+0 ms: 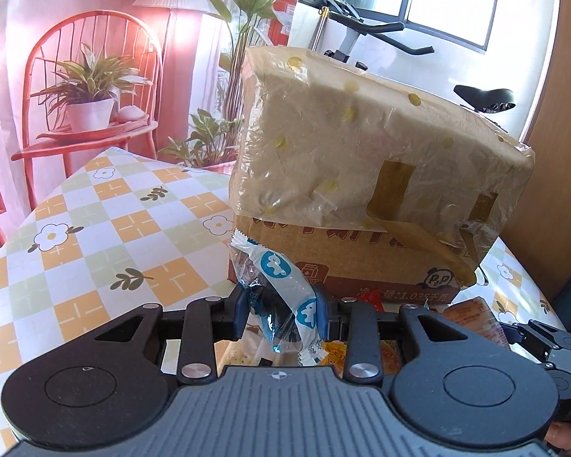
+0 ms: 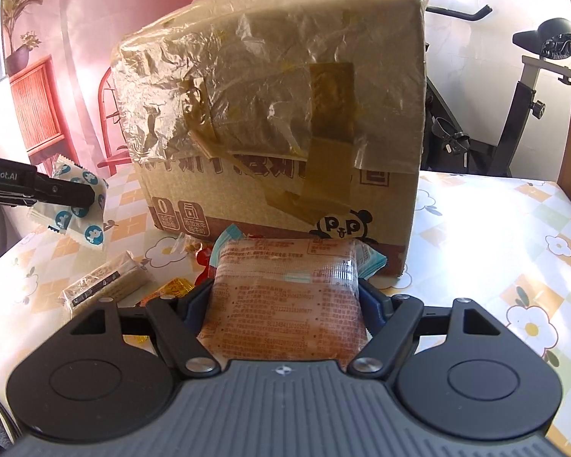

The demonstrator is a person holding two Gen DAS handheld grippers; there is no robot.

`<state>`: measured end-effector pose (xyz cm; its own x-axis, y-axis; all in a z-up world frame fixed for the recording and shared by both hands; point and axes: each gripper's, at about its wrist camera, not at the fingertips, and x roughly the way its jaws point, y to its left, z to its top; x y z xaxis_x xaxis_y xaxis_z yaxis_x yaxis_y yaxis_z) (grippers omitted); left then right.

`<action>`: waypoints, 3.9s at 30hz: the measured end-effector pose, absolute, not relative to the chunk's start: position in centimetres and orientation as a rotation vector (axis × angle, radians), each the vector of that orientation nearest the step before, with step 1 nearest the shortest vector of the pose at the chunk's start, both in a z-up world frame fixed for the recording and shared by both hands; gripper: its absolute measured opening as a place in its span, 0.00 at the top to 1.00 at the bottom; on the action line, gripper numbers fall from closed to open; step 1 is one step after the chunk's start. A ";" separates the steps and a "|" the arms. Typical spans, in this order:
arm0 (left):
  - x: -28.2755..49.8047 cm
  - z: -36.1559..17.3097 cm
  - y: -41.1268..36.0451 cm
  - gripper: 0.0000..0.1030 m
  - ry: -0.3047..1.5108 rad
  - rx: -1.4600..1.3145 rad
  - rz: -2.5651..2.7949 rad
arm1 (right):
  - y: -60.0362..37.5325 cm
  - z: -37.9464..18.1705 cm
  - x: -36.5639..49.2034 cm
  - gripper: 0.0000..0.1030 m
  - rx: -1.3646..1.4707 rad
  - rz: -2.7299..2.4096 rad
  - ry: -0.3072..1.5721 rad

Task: Organize snacks
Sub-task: 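Lift both held packets up and carry them over the box, then open both tools to drop the packets into the box, then move both tools back down toward the snacks beside the box, then grasp the brown jerky packet with the right tool while the left moves toward the peanut packet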

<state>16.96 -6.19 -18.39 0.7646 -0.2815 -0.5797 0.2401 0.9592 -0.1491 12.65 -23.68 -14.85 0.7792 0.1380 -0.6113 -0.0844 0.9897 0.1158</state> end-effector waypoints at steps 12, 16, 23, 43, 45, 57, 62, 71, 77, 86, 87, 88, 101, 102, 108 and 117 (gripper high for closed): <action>16.5 -15.9 -6.1 0.65 0.558 -0.070 -0.292 | -24.6 -13.1 10.5 0.25 0.125 0.071 0.622; 16.5 -14.4 -6.3 0.65 0.514 -0.077 -0.307 | -25.7 -11.7 9.6 0.25 0.129 0.032 0.582; 17.2 -10.8 -7.2 0.65 0.424 -0.060 -0.360 | -27.3 -7.1 8.5 0.25 0.130 -0.005 0.454; 31.0 -6.3 -14.8 0.64 0.452 0.057 -0.440 | -26.8 -1.5 30.0 0.25 -0.035 0.045 0.508; 31.6 -6.9 -14.8 0.63 0.474 0.055 -0.442 | -27.3 -2.2 30.5 0.24 -0.005 0.034 0.540; 30.4 -6.0 -12.7 0.36 0.491 0.045 -0.422 | -28.2 -0.1 27.6 0.14 0.033 0.066 0.487; 28.3 -4.7 -9.5 0.36 0.502 0.027 -0.397 | -28.0 0.6 25.0 0.14 0.062 0.097 0.466; 23.2 -3.8 -2.7 0.36 0.529 0.029 -0.293 | -27.3 0.7 20.9 0.14 0.147 0.134 0.464; 19.6 -4.0 1.3 0.36 0.549 0.038 -0.209 | -26.9 -0.2 17.5 0.14 0.191 0.194 0.477; 17.4 -10.2 2.0 0.36 0.631 0.040 -0.198 | -25.4 -5.7 14.4 0.14 0.116 0.205 0.561; 17.3 -11.1 1.7 0.36 0.636 0.045 -0.201 | -25.3 -6.4 14.3 0.15 0.111 0.198 0.576; 17.3 -11.8 1.3 0.36 0.642 0.049 -0.207 | -25.2 -7.2 14.2 0.15 0.102 0.189 0.590; 18.7 -18.0 -4.0 0.36 0.699 0.122 -0.328 | -26.4 -15.7 15.0 0.45 0.050 0.082 0.753; 18.8 -18.3 -4.1 0.36 0.705 0.123 -0.331 | -26.4 -16.0 15.2 0.45 0.049 0.082 0.758; 19.1 -19.6 -4.5 0.36 0.743 0.107 -0.321 | -26.1 -17.8 17.1 0.44 0.073 0.048 0.791; 18.8 -20.4 -4.9 0.36 0.776 0.120 -0.346 | -24.9 -19.6 18.4 0.44 -0.002 0.018 0.803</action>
